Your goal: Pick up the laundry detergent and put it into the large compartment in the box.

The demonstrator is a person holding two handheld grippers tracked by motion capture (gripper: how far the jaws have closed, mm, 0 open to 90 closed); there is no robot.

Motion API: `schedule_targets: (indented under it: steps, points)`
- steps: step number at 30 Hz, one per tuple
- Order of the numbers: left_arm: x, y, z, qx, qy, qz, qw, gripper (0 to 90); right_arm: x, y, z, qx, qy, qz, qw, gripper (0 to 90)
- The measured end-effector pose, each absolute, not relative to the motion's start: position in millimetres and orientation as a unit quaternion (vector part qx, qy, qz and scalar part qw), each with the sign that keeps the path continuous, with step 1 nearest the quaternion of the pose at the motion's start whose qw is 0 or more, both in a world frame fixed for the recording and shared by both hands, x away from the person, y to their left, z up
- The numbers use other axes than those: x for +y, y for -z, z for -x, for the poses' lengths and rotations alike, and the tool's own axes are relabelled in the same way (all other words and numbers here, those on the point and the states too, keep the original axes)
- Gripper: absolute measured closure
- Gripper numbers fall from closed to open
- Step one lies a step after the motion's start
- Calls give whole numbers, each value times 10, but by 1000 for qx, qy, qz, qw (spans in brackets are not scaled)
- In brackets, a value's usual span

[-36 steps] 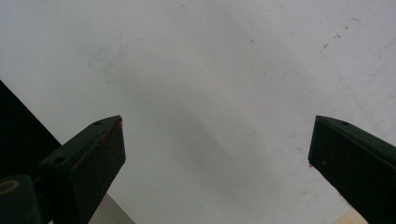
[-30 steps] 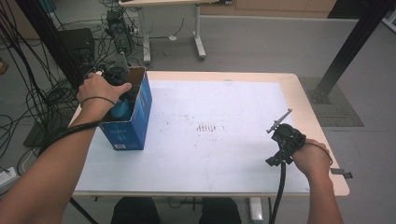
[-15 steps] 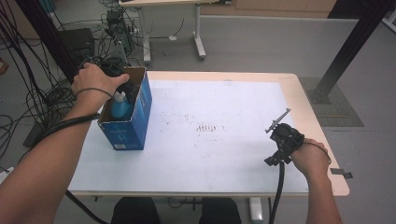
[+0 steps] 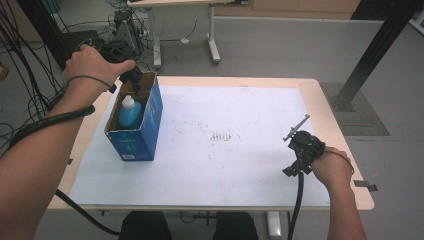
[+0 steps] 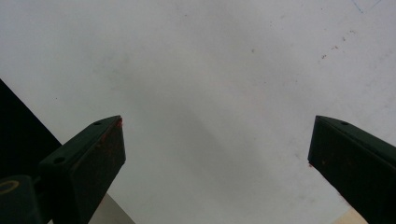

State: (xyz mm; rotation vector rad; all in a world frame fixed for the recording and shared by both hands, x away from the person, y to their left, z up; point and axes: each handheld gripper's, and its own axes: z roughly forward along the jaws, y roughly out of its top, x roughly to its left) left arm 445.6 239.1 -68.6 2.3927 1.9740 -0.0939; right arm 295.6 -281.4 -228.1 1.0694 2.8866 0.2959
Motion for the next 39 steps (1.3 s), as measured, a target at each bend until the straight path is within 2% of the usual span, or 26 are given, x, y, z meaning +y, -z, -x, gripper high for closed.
schedule_targets:
  steps: [18,27,39]
  points:
    - [1799,594,-4270,541,57,-838,44,93,-2694,2222,-3026,935,-89,-341,24,39]
    - [1468,595,-4093,483,68,-871,58,80,-2613,2208,-3068,939,-85,-332,27,39]
    - [1199,712,-3977,444,88,-890,58,72,-2524,2209,-3135,942,-82,-325,25,39]
